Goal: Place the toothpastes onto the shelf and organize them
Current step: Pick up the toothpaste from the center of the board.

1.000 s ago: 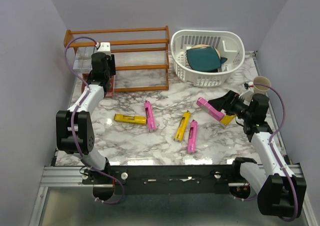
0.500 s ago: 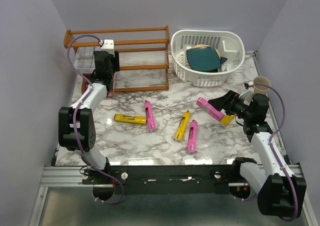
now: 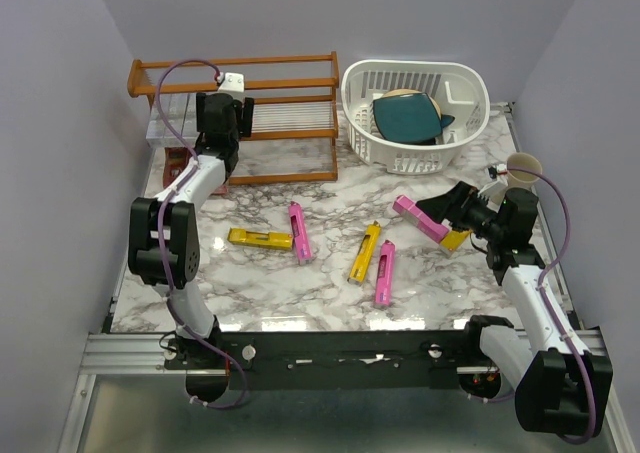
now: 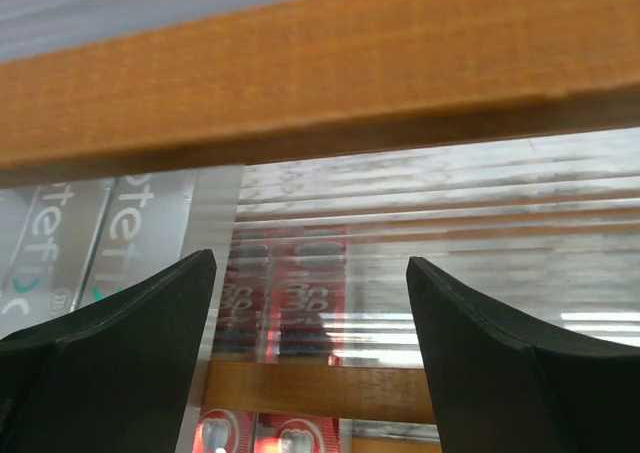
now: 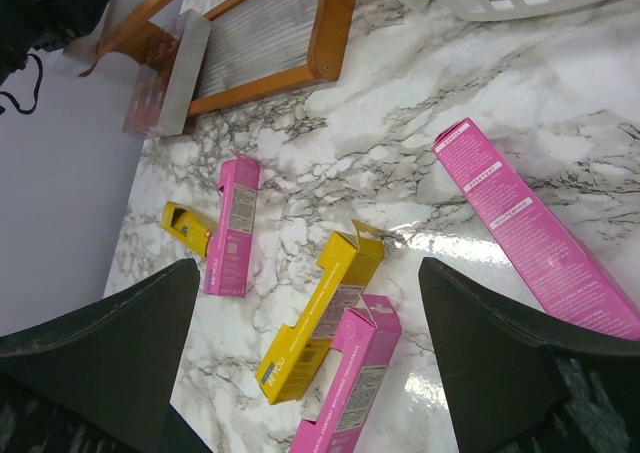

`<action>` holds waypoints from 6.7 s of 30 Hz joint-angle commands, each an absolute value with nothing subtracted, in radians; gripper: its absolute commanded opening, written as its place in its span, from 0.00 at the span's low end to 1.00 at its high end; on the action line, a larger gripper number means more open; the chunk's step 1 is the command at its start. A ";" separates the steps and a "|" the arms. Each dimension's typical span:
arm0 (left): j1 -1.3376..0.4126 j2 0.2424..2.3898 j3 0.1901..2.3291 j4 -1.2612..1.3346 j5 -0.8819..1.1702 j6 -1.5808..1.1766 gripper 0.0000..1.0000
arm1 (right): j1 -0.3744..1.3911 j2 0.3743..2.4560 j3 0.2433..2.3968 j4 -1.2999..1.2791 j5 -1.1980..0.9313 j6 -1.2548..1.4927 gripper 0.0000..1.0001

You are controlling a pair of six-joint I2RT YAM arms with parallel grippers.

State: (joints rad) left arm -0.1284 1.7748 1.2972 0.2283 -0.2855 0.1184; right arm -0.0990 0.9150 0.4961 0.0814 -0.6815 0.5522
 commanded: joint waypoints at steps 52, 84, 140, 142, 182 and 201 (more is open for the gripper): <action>-0.328 0.784 0.721 -0.190 -0.123 -0.532 0.98 | -0.083 0.819 0.463 0.117 -0.647 0.545 0.99; -1.075 1.281 0.587 -0.069 -0.793 -0.954 0.86 | -0.046 0.861 0.459 0.150 -0.655 0.538 0.99; -1.054 1.123 0.489 0.018 -0.681 -0.761 0.87 | 0.630 1.551 0.877 -0.491 0.219 0.578 0.68; -1.054 1.117 0.488 0.024 -0.664 -0.756 0.87 | 0.632 1.549 0.871 -0.492 0.222 0.581 0.60; -1.239 1.236 0.469 0.632 -0.158 -0.531 0.98 | 0.635 0.758 0.563 -0.236 0.308 0.865 0.25; -1.272 1.345 0.417 0.862 -0.227 -0.607 0.70 | 0.635 0.629 0.480 -0.190 0.330 0.956 0.25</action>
